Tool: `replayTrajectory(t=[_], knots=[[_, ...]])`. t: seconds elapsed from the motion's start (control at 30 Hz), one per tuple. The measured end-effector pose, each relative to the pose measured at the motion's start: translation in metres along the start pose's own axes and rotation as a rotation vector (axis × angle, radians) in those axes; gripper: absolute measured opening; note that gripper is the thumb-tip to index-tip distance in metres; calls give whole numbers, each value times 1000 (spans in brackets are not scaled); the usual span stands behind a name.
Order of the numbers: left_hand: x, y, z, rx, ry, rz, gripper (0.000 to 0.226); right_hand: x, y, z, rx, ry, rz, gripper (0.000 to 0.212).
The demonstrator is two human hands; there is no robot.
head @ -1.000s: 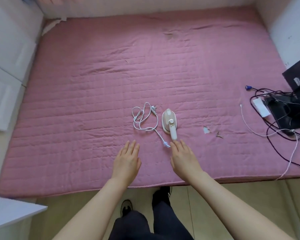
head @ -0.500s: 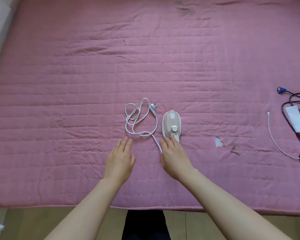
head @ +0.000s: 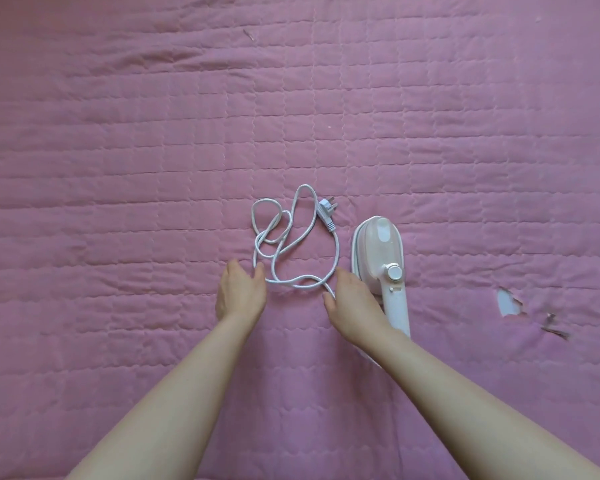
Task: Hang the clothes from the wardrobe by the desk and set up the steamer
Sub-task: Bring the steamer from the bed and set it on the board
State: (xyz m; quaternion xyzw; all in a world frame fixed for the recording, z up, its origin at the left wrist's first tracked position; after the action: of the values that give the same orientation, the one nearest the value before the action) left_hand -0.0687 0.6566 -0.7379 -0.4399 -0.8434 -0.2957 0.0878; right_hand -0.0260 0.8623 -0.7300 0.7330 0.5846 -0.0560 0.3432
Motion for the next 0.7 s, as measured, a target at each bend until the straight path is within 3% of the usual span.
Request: replayTrajectory(t=[0.13,0.27,0.43,0.53,0.7], knots=[[11,-39,14,35,51,-6,56,11,-14,18,39,-213,250,30],[23,-63,29,13,75,14,58,23,-23,34,57,-329,405,41],[39,-78,42,-15,177,30,67,23,-34,36,30,-415,458,50],[52,-73,49,-50,190,60,86,15,-36,43,-5,-496,474,47],[68,-53,67,-150,-56,193,113,14,-29,52,-34,-499,470,59]])
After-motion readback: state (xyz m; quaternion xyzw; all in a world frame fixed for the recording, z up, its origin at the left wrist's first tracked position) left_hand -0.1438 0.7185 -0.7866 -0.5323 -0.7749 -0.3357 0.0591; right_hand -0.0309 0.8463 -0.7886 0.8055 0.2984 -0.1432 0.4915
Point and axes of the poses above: each hand's wrist, its own y-axis away from the middle knuckle, its own z-axis out of the palm, x = y × z, the point moved 6 cm from there along -y, towards the middle knuckle, and after that the axes turned 7 degrees about x, right-handed, at the moved point
